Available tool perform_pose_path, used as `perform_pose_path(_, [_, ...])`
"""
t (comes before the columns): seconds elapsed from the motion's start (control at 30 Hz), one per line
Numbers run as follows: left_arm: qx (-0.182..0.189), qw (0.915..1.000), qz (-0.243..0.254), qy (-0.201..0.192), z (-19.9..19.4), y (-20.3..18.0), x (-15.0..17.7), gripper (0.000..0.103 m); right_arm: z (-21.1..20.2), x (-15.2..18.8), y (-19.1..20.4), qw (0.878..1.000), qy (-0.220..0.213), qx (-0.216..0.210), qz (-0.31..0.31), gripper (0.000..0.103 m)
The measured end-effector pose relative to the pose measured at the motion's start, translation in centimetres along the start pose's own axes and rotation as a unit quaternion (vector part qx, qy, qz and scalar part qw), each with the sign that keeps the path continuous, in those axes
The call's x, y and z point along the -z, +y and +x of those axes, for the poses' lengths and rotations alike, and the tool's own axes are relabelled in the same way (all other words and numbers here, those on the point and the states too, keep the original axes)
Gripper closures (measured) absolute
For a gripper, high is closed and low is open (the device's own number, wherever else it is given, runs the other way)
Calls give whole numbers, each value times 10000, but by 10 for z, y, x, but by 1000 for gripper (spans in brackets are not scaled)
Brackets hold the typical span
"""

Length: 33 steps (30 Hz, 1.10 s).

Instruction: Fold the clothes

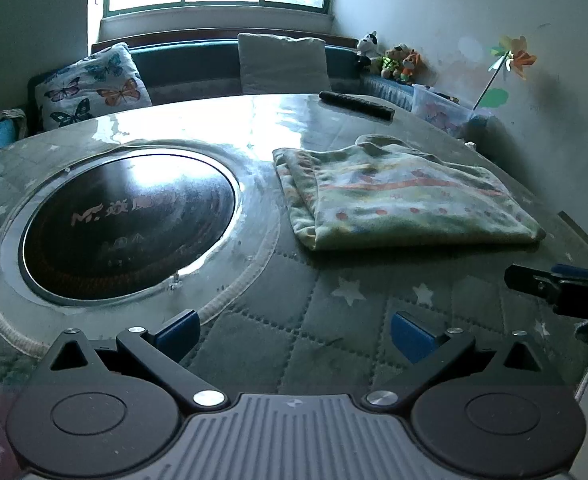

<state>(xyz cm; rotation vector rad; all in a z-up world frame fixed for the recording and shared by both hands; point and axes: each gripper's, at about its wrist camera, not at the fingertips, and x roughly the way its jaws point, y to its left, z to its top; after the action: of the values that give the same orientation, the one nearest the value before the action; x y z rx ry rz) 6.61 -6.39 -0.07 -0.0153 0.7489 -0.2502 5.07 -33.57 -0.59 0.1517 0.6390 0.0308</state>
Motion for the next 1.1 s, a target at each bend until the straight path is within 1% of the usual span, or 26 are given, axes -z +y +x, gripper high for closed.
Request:
perform_pose_path(0.23, [-17,10000,25,11,-3,-1,0,0,-1,1,4,10000,12,19,-18,0])
perform_pose_path(0.6, [81,9999,130,48,-3,-9,2,0,-2,0,4,9996,52,270,-86,0])
perform_pose_path(0.77, [57,9998,180,55,-4,-13,2,0,-3,0,5,9992,55,358,-148,0])
perform_pose_path(1.1, [61,9997,236,35,-6,-16,2,0,-4,3,6,9992,82,371,-116,0])
